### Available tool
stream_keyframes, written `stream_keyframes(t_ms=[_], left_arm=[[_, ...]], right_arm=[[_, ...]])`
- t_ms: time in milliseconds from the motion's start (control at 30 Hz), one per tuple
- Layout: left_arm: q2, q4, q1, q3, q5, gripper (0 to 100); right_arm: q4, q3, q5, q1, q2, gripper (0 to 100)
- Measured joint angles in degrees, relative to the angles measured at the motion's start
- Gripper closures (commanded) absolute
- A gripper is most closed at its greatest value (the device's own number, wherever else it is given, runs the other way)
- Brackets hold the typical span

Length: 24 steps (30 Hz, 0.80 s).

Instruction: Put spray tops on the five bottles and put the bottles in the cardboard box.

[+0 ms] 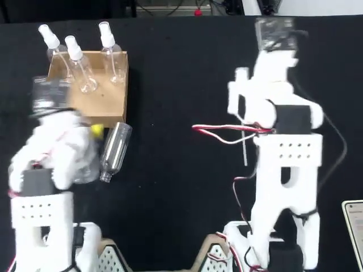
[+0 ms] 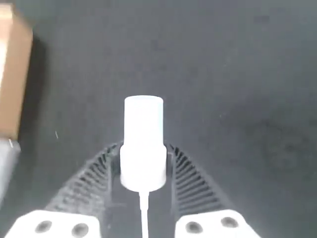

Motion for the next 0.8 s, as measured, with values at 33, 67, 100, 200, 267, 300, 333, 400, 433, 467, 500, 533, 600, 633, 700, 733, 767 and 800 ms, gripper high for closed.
stream_keyframes(t_ms=[33, 67, 100, 200, 267, 300, 333, 400, 433, 467, 500, 533, 600, 633, 700, 733, 767, 800], left_arm=[[0.00, -1.05, 4.31, 0.00, 0.00, 95], [0.00, -2.37, 8.35, 0.00, 0.00, 95], [0.00, -3.52, 12.22, 0.00, 0.00, 95], [0.00, -7.12, 21.71, 0.00, 0.00, 95], [0.00, -10.02, 26.90, 1.32, 0.00, 95], [-0.09, -11.78, 29.01, 2.64, 0.00, 95], [-0.09, -13.63, 30.68, 3.96, 0.00, 95], [-0.09, -17.93, 33.32, 6.95, 0.00, 95], [-0.09, -20.04, 34.37, 8.44, 0.00, 95], [-0.09, -22.42, 35.52, 10.02, 0.00, 95], [-0.09, -24.79, 36.57, 12.04, 0.00, 95], [-0.09, -27.16, 37.45, 14.15, 0.00, 95], [-0.09, -31.30, 38.42, 17.67, 0.00, 95], [-0.09, -33.32, 38.51, 18.90, 0.00, 95], [-0.09, -36.13, 38.33, 21.19, 0.00, 95], [-0.09, -37.19, 38.33, 21.80, 0.00, 95], [-0.09, -37.89, 38.42, 22.33, 0.35, 95], [-0.09, -38.33, 38.42, 22.86, 1.41, 95]], right_arm=[[0.00, -0.70, -1.93, 0.62, -0.26, 98.7], [0.00, -1.14, -3.69, 1.14, -0.44, 98.7], [0.00, -1.67, -5.10, 1.41, -0.44, 98.7], [0.00, -3.34, -8.62, 1.58, -0.44, 98.7], [-0.79, -4.57, -10.55, 1.58, -0.44, 98.7], [-1.67, -5.27, -11.52, 1.58, -0.44, 98.7], [-2.46, -6.07, -12.57, 1.58, -0.44, 98.7], [-3.60, -7.21, -14.77, 1.58, -0.44, 98.7], [-3.96, -7.65, -15.91, 1.58, -0.44, 98.7], [-4.13, -8.00, -16.88, 1.58, -0.44, 98.7], [-4.13, -8.18, -17.58, 1.32, -0.44, 98.7], [-4.31, -8.26, -18.11, 0.70, -0.44, 98.7], [-4.84, -8.26, -18.55, -1.49, -0.53, 98.7], [-5.54, -8.26, -18.64, -2.90, -0.53, 98.7], [-7.03, -8.26, -18.64, -5.71, -0.53, 98.7], [-8.00, -8.26, -18.64, -6.59, -0.53, 98.7], [-9.41, -8.26, -18.64, -7.30, -0.53, 98.7], [-11.25, -7.91, -18.64, -7.82, -0.53, 98.7]])
